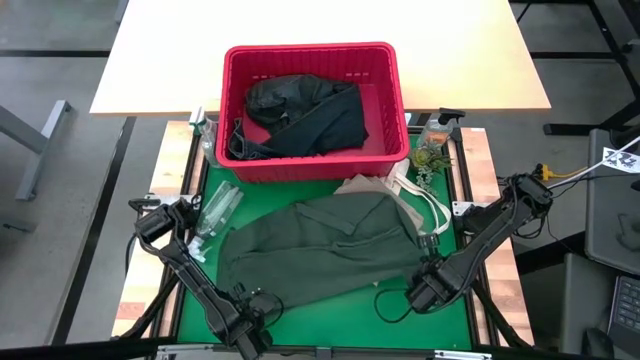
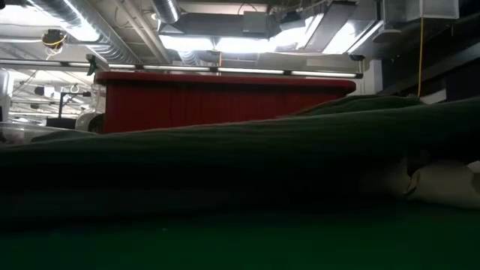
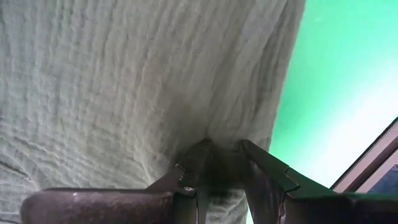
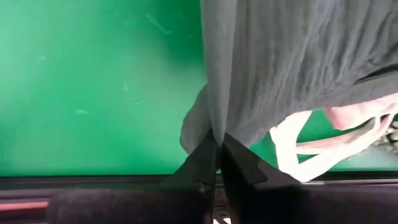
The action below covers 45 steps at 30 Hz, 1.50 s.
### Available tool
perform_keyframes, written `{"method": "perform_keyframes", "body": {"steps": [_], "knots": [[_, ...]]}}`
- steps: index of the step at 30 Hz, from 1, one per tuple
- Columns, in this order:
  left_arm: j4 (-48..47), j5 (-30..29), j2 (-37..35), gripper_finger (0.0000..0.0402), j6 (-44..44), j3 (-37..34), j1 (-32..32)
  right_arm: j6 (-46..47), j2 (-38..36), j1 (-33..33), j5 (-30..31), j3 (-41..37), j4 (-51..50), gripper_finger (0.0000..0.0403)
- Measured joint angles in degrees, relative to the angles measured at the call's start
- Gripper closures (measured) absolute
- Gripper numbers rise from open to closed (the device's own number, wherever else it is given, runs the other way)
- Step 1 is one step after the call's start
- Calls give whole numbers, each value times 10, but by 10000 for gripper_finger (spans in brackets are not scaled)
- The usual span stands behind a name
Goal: Fold laundry
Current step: Fold the green polo shirt
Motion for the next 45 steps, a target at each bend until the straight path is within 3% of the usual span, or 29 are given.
{"method": "perform_keyframes", "body": {"steps": [6,14,18,22,27,34,39,45], "knots": [[1,0,0,321,0,0,1,11,0,0,-12,0,0,361],[3,-1,0,321,0,1,1,21,0,0,-13,0,-3,256],[3,-5,-1,321,0,1,2,-45,0,-5,-8,0,-4,228],[-6,-4,-2,321,-9,6,10,-64,0,-33,-5,0,-13,222],[-16,-48,-32,321,39,31,9,-100,-5,-84,-1,0,-24,221],[-32,-89,-81,321,63,38,19,-174,-40,-148,97,0,-3,221],[-43,-91,-86,321,110,38,43,-256,-60,-190,169,0,91,221],[-59,-93,-86,321,147,38,89,-384,-38,-245,180,-7,254,221]]}}
